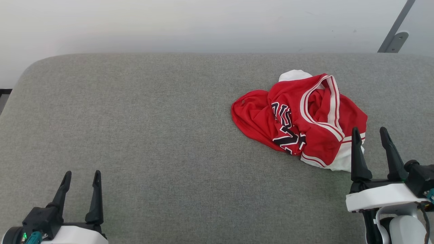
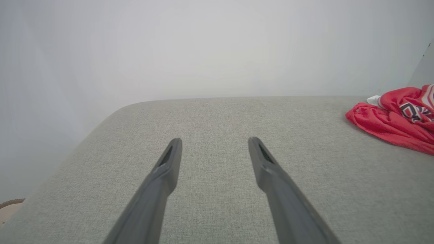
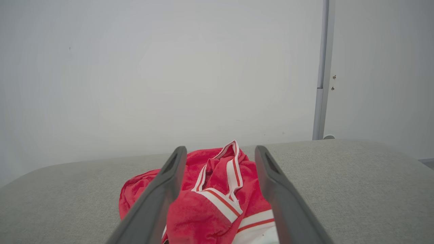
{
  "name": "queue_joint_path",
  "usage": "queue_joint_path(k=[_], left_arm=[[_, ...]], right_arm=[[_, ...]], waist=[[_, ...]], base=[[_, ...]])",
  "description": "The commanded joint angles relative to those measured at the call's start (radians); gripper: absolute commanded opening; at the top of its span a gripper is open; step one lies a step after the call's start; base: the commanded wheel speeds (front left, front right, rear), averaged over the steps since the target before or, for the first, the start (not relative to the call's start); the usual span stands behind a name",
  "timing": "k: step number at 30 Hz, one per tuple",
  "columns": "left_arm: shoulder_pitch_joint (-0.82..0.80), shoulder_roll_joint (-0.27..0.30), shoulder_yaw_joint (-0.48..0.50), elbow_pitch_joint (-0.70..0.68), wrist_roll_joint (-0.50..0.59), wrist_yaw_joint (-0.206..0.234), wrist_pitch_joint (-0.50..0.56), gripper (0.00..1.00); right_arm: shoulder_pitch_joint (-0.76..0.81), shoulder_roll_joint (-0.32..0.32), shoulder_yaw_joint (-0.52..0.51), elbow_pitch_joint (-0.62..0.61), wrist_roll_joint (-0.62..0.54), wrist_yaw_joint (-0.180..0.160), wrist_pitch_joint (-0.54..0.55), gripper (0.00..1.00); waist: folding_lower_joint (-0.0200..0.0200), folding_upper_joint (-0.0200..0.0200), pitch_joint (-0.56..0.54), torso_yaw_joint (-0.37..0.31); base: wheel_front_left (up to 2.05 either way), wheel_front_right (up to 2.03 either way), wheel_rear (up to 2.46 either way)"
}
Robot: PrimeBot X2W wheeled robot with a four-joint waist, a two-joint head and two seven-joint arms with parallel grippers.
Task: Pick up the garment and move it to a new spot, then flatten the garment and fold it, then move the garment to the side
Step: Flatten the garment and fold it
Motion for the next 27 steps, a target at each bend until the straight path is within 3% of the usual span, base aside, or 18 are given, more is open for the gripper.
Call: queue_joint_path(k=[1, 16, 19, 27], left_arm=[[0.003, -0.002, 0.003, 0.003, -0.007, -0.003, -0.001, 1.0], [0.009, -0.02, 0.004, -0.011, -0.021, -0.003, -0.002, 1.0], [-0.003, -0.029, 0.008, -0.011, -0.028, -0.003, -0.001, 1.0], [-0.048, -0.05, 0.0, -0.008, -0.036, -0.002, -0.001, 1.0]], right_arm=[[-0.001, 0.004, 0.0, 0.002, -0.002, 0.0, -0.005, 1.0], [-0.029, -0.022, 0.05, 0.047, 0.013, 0.0, 0.029, 1.0], [-0.038, -0.077, 0.1, 0.06, 0.022, 0.0, 0.143, 1.0], [-0.053, -0.303, 0.159, -0.046, 0.076, -0.001, 0.636, 1.0]], waist=[[0.0, -0.0001, 0.002, -0.001], [0.0, -0.0001, 0.026, -0.009], [0.0, -0.0001, 0.049, -0.01], [0.0, -0.0001, 0.139, -0.002]], base=[[0.0, 0.0, 0.0], [0.0, 0.0, 0.0], [0.0, 0.0, 0.0], [0.0, 0.0, 0.0]])
